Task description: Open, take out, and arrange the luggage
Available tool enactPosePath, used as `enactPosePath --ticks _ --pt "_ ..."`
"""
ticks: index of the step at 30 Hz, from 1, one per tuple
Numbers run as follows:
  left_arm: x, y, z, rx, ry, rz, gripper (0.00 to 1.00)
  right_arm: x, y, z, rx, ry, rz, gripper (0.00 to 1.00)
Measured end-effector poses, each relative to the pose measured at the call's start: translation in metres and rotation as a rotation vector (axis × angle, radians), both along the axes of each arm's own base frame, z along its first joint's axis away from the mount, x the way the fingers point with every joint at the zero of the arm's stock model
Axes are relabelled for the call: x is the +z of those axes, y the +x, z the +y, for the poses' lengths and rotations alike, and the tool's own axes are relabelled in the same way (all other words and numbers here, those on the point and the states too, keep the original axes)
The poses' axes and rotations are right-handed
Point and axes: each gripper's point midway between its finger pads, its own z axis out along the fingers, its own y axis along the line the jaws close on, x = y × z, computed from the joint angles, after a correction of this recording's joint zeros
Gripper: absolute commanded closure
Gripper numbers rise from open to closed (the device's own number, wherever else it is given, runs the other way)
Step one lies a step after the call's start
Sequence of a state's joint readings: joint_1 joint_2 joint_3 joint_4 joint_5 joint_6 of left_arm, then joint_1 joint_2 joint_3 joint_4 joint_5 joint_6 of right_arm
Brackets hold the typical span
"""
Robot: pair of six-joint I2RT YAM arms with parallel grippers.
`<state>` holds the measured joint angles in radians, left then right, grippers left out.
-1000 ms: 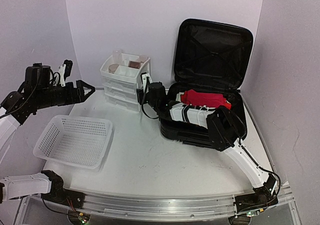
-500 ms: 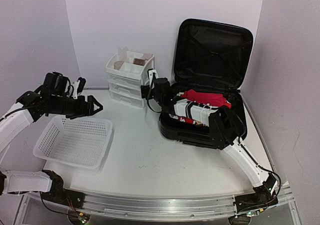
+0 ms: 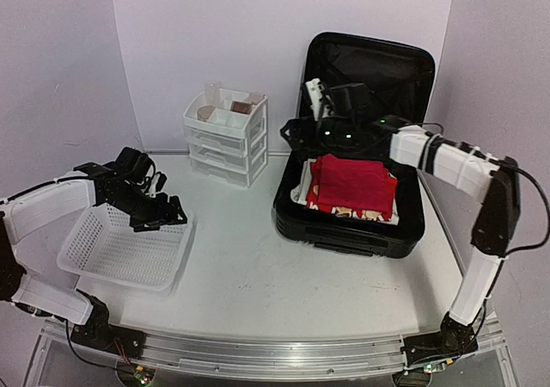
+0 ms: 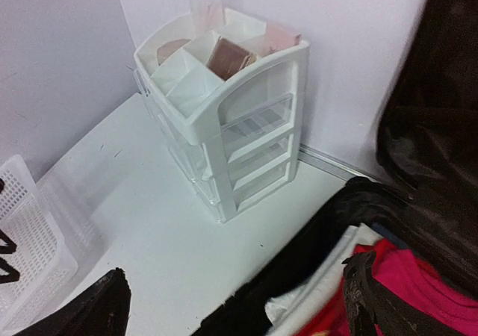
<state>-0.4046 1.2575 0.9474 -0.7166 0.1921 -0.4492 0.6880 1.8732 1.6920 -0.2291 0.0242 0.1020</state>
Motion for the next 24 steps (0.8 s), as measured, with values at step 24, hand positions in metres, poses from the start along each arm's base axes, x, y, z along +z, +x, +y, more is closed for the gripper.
enactPosePath --ticks 24 --pt "-0.053 0.034 -0.123 -0.107 -0.127 0.136 0.38 -0.061 -0.087 -0.158 -0.192 -0.148 0.213 0.02"
